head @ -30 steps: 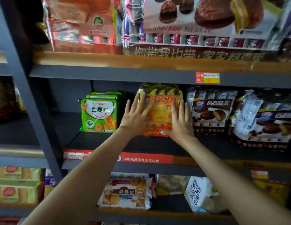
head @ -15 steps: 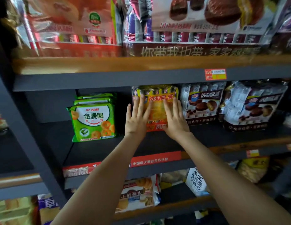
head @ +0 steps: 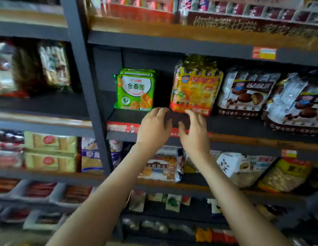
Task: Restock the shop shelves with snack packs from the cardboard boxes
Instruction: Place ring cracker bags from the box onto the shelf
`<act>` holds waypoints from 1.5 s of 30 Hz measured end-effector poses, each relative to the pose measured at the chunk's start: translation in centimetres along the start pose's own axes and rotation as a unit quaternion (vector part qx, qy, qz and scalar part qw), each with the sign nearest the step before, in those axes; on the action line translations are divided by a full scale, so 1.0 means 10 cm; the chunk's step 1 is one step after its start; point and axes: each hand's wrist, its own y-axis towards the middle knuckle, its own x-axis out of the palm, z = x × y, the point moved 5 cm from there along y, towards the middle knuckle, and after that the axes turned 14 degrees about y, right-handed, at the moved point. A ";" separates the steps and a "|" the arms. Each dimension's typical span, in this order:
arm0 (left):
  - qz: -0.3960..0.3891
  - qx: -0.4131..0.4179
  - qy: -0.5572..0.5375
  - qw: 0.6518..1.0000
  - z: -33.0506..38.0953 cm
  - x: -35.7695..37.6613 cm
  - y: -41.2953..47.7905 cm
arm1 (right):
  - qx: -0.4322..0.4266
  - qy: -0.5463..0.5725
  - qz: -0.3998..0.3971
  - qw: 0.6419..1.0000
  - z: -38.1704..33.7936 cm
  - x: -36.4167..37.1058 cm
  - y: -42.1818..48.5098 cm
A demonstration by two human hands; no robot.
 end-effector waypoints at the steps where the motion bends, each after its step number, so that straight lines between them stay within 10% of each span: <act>1: 0.018 -0.012 -0.021 1.000 -0.08 -0.10 -0.20 | -0.014 0.033 -0.004 0.999 -0.08 0.08 -0.15; 9: -0.039 -0.224 -0.035 0.973 -1.32 -0.24 -1.90 | -0.033 0.197 -0.182 0.963 -0.78 1.28 -1.35; 23: -0.104 -0.632 0.023 0.768 -4.25 -0.84 -4.88 | 0.017 0.137 -0.531 0.836 -1.96 4.36 -3.09; 45: -0.129 -0.800 -0.038 0.585 -7.59 -0.36 -6.77 | 0.060 -0.048 -0.714 0.696 -2.31 8.44 -5.09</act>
